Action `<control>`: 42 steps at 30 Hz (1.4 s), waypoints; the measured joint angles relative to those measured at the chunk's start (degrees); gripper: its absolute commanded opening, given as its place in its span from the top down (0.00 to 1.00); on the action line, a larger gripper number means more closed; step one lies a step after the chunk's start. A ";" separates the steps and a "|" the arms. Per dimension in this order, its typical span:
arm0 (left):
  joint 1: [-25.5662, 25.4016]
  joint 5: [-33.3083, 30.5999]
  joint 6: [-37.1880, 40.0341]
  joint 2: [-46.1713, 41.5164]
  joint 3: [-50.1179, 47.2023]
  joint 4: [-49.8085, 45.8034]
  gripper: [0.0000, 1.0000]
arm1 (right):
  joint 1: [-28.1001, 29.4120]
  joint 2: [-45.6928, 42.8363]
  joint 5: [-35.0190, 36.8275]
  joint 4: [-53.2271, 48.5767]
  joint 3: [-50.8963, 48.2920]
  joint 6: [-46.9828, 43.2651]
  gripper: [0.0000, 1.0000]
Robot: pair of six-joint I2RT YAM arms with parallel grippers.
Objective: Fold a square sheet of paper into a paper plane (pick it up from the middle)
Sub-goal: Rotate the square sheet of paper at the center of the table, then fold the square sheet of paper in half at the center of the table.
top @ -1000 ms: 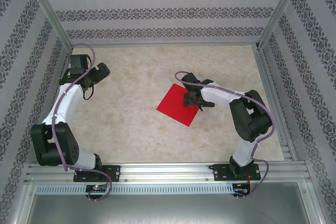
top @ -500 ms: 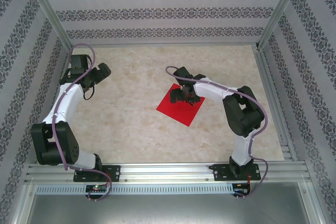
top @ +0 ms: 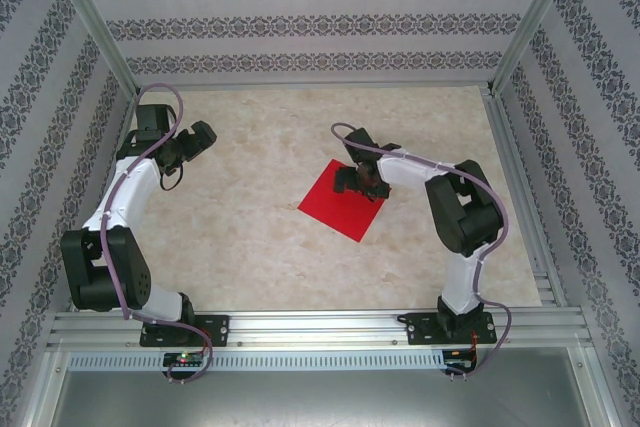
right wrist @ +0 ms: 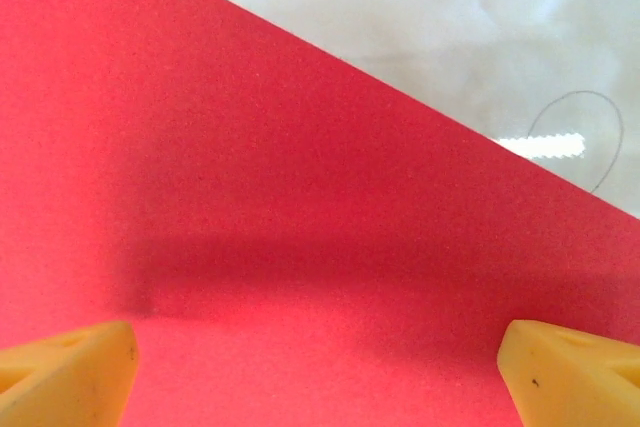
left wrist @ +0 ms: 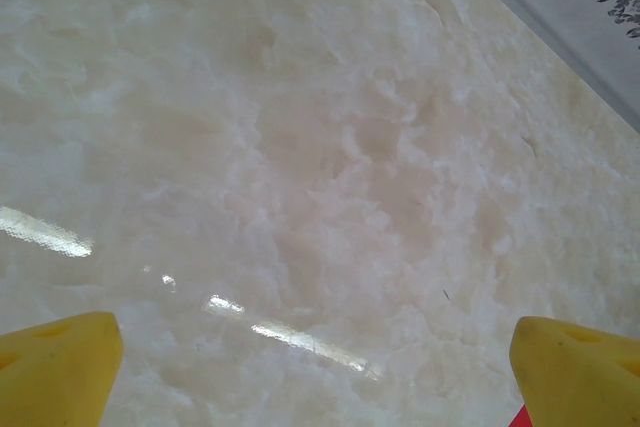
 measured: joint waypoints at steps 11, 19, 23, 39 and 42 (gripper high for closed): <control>-0.07 2.99 -1.07 0.00 -0.39 0.92 0.00 | 9.22 -12.20 2.12 -1.86 -13.44 17.75 0.04; -0.39 4.46 -1.22 0.44 -0.66 1.27 0.00 | 11.63 -9.09 4.70 -11.32 0.76 1.62 0.02; -0.55 5.20 -1.18 0.66 -0.66 1.31 0.00 | 11.23 -4.98 2.43 -14.05 4.02 -9.11 0.02; -1.64 6.43 -0.79 3.43 -0.66 1.31 0.00 | 8.63 2.95 0.07 -19.76 10.16 -19.41 0.02; -1.66 6.43 -0.79 3.50 -0.66 1.31 0.00 | 8.63 4.02 -0.35 -20.02 10.32 -19.65 0.02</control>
